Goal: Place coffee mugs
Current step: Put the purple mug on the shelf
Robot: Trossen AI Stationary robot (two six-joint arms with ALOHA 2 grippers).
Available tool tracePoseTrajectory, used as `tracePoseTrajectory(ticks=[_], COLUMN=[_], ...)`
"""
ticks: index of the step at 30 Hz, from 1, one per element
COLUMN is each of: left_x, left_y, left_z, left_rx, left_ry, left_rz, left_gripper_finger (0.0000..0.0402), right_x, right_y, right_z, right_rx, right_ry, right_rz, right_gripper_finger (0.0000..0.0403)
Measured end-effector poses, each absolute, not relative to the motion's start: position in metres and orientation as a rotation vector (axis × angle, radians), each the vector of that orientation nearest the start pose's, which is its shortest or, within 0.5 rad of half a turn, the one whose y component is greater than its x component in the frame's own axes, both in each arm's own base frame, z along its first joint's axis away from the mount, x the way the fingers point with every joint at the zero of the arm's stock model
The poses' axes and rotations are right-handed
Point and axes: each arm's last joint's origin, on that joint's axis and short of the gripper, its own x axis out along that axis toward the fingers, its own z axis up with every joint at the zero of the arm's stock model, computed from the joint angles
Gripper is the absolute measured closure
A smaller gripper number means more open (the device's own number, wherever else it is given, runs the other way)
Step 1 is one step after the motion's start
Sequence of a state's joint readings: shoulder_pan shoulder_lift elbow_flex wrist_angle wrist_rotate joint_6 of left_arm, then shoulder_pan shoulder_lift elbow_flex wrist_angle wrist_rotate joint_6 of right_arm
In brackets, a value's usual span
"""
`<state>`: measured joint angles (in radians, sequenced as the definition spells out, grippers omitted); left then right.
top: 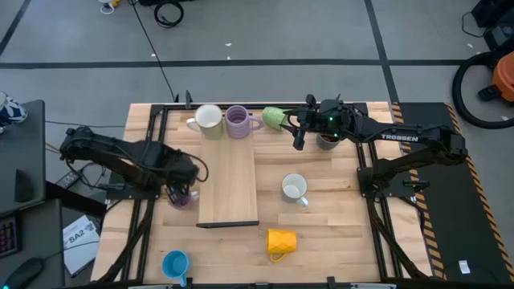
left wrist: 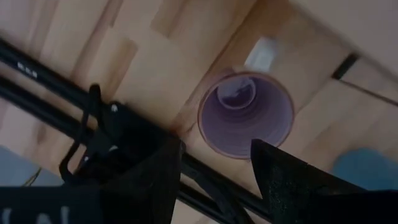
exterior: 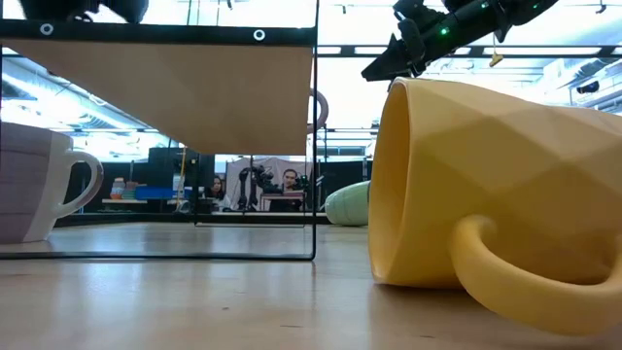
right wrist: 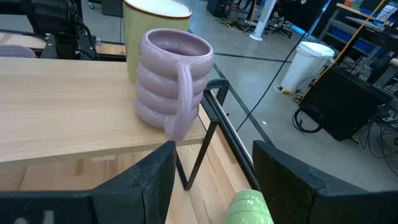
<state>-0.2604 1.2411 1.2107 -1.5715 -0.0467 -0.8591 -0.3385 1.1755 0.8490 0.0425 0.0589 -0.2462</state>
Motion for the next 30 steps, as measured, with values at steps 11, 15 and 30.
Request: tracePoseTrajectory(ticks=[11,15,30], left_x=[0.166,0.163,0.156], left_y=[-0.055,-0.054,-0.051], left_z=[0.262,0.247,0.218], left_rx=[-0.408,-0.394,-0.373], left_ry=[1.584,1.608,1.643], left_rz=[0.588,0.604,0.628], left_gripper_finger=[0.0202,0.0202,0.0202], right_x=[0.247,0.247,0.247], right_y=[-0.089,-0.089,-0.089], right_z=[0.298,0.298,0.298], right_rx=[-0.202,-0.202,-0.202], right_ry=[0.33,0.33,0.33], right_rz=[-0.357,-0.357,-0.357], right_gripper_finger=[0.0185,0.0185,0.0185])
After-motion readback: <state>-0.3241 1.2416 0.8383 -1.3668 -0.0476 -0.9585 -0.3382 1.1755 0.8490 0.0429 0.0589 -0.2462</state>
